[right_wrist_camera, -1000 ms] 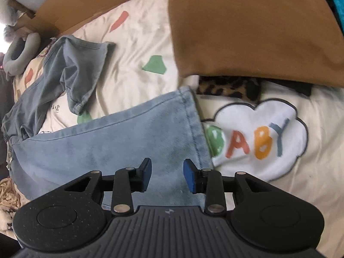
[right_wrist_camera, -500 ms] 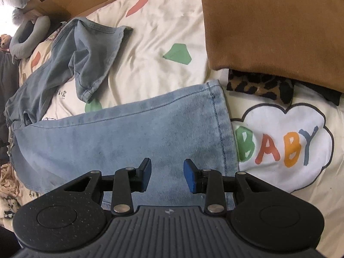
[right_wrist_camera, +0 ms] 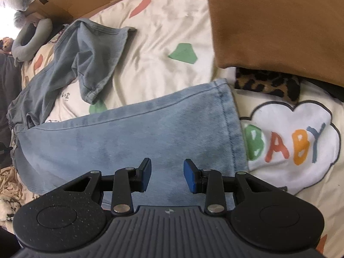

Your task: Fold clothes

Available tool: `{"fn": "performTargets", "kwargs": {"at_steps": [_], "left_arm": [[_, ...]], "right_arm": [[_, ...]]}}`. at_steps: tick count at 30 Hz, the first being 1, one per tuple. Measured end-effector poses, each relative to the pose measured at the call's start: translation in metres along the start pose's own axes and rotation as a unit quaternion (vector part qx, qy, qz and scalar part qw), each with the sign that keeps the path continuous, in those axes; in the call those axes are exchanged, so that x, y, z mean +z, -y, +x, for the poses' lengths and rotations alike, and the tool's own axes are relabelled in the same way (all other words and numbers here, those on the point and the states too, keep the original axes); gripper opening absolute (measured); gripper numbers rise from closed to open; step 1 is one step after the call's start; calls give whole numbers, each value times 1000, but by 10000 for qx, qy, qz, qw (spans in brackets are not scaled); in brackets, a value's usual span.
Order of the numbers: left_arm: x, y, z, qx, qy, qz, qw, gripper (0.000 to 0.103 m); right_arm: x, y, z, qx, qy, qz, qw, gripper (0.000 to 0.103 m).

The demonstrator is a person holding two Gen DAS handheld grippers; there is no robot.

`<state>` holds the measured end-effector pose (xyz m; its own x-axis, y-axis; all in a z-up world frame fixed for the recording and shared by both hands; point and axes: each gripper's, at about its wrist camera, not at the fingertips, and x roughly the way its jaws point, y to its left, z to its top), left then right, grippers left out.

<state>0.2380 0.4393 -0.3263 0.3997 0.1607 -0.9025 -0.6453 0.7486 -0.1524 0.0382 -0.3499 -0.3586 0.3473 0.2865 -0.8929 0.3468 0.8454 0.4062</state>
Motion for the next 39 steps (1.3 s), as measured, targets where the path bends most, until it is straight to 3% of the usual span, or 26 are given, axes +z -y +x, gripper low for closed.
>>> {"fn": "performTargets", "kwargs": {"at_steps": [3, 17, 18, 19, 20, 22, 35, 39], "left_arm": [[5, 10, -11, -400, 50, -10, 9992, 2], [12, 75, -18, -1232, 25, -9, 9924, 5], [11, 76, -18, -1283, -10, -16, 9917, 8], [9, 76, -16, -1299, -61, -22, 9915, 20], [7, 75, -15, -1312, -92, -6, 9913, 41], [1, 74, -14, -1157, 23, 79, 9932, 59], [-22, -20, -33, -525, 594, -259, 9965, 59], [-28, -60, -38, -239, 726, -530, 9957, 59]], "right_arm": [[1, -4, 0, 55, 38, -39, 10000, 40], [11, -22, -3, 144, 251, -139, 9995, 40], [12, -24, -2, 144, 246, -183, 9994, 40], [13, -26, -1, 151, 246, -223, 9993, 40], [14, -28, 0, 163, 248, -264, 9992, 40], [18, -33, 2, 197, 261, -349, 9989, 40], [53, -63, 19, 242, 303, -795, 9961, 40], [64, -77, 30, 279, 214, -939, 9950, 50]]}}
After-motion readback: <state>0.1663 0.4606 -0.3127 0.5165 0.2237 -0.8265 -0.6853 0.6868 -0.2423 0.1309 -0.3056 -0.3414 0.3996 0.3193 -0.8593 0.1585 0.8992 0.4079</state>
